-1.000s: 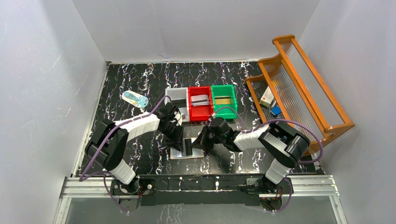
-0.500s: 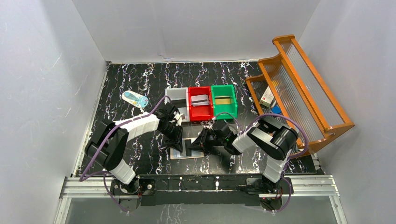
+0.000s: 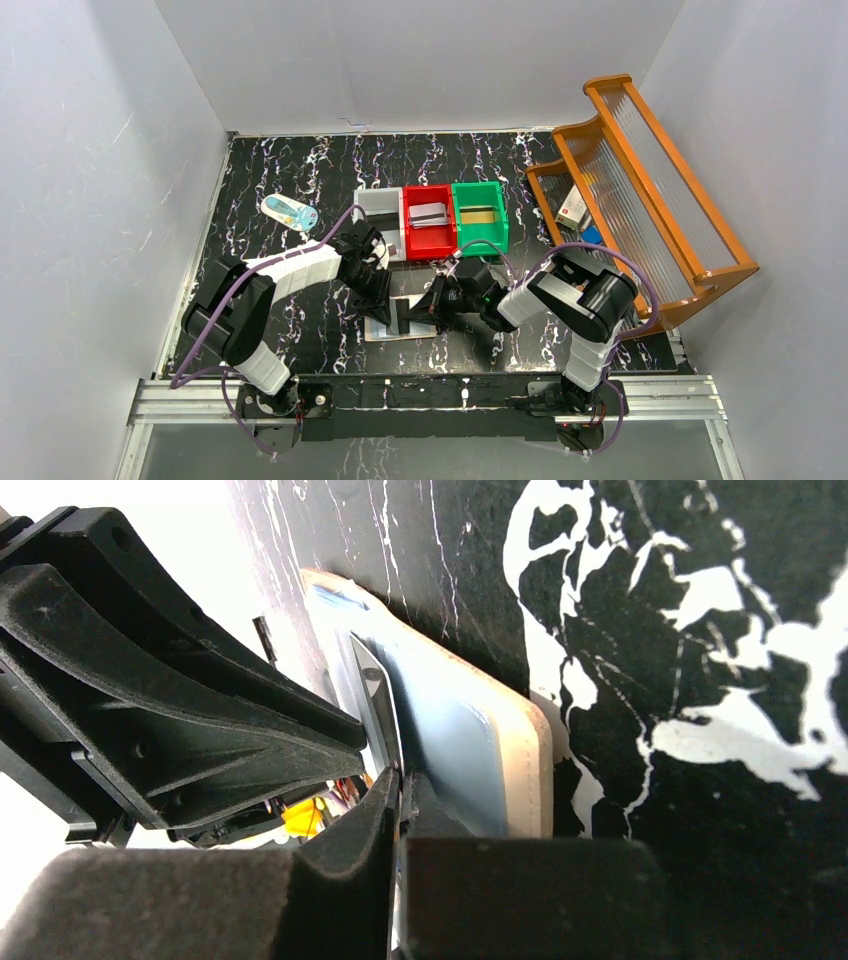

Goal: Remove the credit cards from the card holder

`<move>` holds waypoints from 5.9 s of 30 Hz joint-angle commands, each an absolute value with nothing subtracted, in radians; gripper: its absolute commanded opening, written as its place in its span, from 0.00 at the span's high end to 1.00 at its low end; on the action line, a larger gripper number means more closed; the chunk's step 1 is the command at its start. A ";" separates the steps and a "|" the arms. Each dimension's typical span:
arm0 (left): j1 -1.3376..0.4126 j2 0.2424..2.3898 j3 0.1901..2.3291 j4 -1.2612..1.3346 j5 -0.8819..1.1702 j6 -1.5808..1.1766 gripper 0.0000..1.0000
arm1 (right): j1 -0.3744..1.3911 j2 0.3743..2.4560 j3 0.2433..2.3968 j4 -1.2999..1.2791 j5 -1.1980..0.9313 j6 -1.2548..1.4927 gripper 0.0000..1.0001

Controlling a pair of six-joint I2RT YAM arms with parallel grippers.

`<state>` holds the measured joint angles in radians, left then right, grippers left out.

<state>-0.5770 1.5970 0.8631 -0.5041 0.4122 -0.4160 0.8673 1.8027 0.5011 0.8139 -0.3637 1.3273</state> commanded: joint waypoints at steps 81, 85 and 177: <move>-0.593 1.626 0.829 -0.478 0.398 -0.396 0.81 | 0.897 1.609 0.804 0.041 -0.106 1.020 0.73; -0.593 1.625 0.827 -0.477 0.397 -0.394 0.81 | 0.897 1.581 0.776 0.051 -0.088 1.029 0.87; -0.353 1.321 0.722 0.585 1.277 -1.018 1.00 | 0.672 1.357 0.424 1.194 -0.490 1.302 0.96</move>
